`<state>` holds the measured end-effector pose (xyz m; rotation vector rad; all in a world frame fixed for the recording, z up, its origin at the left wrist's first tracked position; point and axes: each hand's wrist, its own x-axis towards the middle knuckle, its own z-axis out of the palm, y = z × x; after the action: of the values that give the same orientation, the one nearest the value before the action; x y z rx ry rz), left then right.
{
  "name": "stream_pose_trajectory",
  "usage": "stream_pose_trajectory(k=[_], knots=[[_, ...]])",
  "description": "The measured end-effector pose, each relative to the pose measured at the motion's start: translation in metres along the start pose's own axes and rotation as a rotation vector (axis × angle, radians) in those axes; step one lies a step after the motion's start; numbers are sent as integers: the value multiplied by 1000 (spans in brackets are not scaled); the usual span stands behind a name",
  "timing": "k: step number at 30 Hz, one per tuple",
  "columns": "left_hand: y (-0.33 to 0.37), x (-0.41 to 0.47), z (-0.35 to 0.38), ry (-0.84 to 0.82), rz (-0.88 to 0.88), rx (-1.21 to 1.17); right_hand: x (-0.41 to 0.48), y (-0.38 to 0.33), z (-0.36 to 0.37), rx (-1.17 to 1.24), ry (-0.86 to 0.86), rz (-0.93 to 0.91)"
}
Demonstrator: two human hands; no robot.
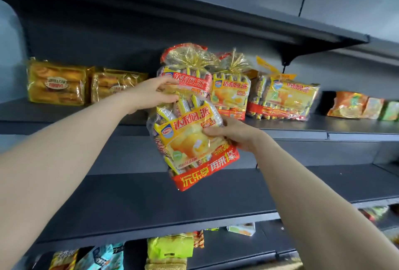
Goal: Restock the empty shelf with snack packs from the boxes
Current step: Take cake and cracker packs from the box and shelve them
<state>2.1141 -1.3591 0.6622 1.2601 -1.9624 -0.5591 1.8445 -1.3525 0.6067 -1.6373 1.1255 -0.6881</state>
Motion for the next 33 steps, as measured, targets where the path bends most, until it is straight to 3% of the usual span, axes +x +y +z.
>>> stream_pose_trajectory(k=[4, 10, 13, 19, 24, 33], knots=[[4, 7, 7, 136, -49, -261, -24, 2, -48, 66, 152, -16], [-37, 25, 29, 369, -152, 25, -41, 8, -124, 327, 597, -148], [-53, 37, 43, 440, -183, 114, -26, 1, -136, 407, 723, -219], [-70, 65, 58, 429, -226, 125, 30, 3, -136, 372, 653, -287], [-79, 82, 63, 461, -281, 121, 82, 37, -142, 184, 697, -259], [-67, 86, 82, 547, -367, 386, 112, 47, -157, 145, 728, -211]])
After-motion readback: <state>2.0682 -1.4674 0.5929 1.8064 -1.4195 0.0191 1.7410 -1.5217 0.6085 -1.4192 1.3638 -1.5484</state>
